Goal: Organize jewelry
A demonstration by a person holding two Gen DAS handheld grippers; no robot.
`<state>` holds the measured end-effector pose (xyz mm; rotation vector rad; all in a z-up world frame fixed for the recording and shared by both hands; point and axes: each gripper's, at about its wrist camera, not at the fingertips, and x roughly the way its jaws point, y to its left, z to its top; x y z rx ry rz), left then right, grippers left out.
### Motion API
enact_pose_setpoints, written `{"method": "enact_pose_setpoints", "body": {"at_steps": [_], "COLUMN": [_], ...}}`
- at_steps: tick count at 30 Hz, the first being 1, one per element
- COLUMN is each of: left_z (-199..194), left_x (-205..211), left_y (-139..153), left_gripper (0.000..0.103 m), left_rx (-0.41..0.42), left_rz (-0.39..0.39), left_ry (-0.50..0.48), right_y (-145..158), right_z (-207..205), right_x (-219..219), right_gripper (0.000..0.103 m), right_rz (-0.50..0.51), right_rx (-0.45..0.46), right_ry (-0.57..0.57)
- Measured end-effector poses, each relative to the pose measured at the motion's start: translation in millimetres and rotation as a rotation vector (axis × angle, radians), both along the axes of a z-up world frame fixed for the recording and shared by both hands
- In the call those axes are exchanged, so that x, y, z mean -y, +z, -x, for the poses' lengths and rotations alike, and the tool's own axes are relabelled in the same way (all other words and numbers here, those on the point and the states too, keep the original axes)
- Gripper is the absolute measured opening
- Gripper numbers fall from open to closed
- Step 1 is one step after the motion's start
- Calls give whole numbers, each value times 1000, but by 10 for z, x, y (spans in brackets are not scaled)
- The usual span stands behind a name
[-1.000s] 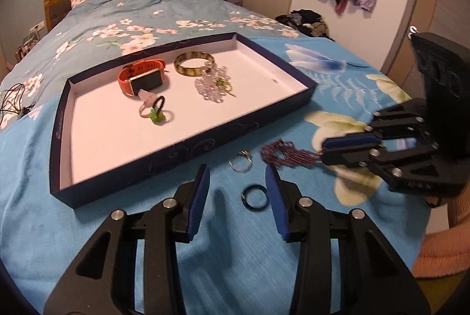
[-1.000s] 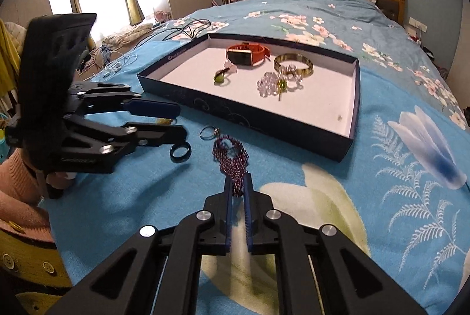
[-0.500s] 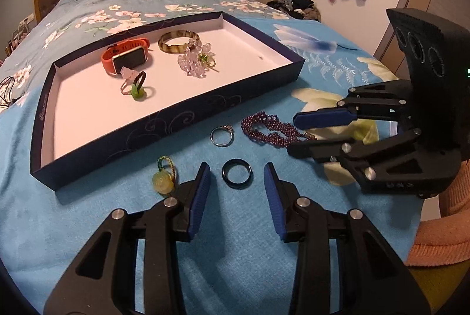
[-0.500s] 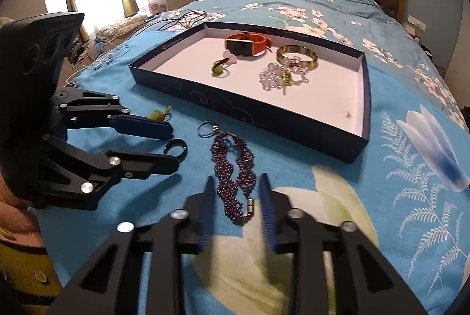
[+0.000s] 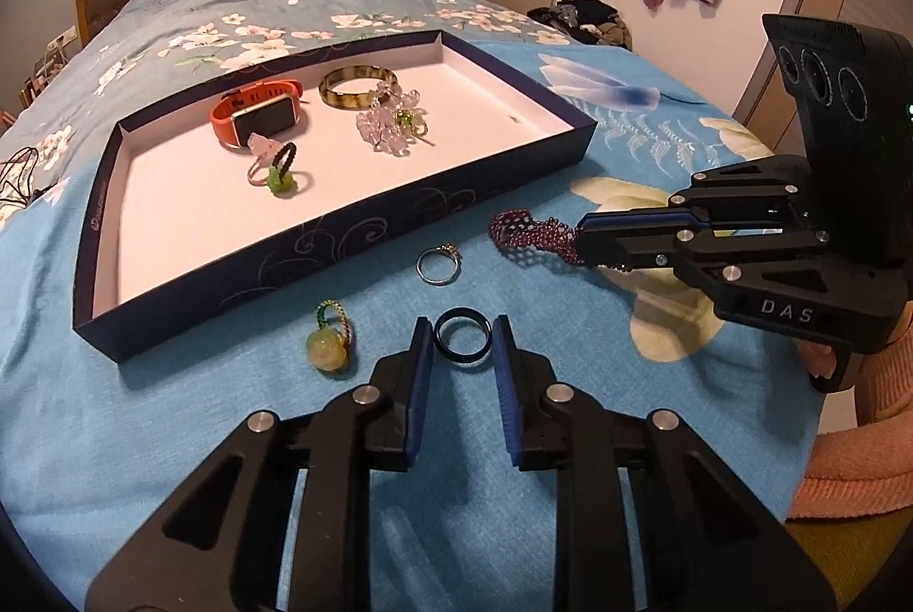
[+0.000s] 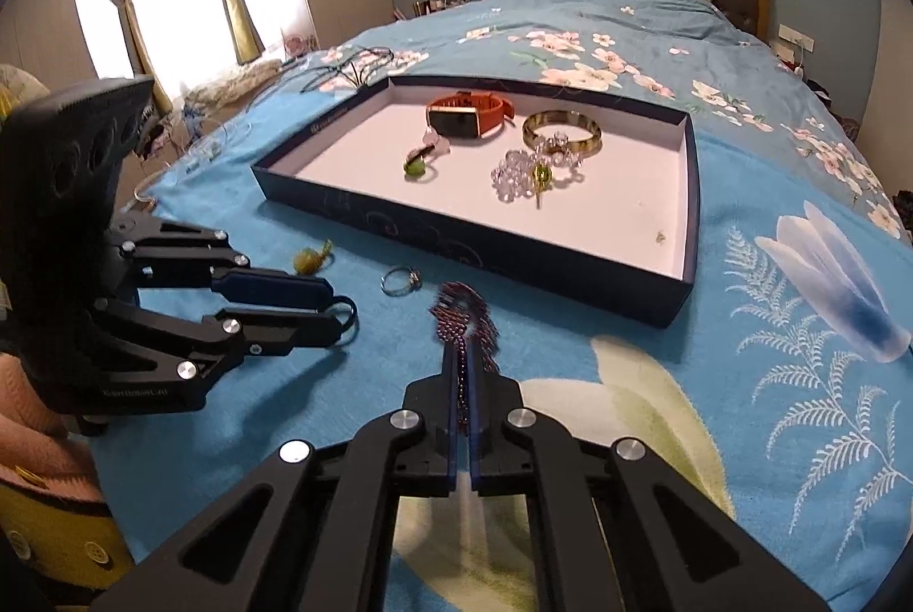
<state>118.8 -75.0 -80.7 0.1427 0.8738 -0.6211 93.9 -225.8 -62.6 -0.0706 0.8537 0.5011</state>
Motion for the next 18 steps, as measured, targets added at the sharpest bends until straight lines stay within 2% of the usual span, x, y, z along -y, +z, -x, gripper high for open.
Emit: {"method": "enact_pose_setpoints", "body": {"at_steps": [18], "left_z": [52], "left_x": [-212], "left_y": [303], "left_gripper": [22], "left_rx": [83], "left_rz": [63], "left_ry": [61], "right_y": [319], "right_z": [17], "right_x": [38], "right_gripper": [1], "right_rz": [-73], "right_rx": [89], "right_ry": [-19]}}
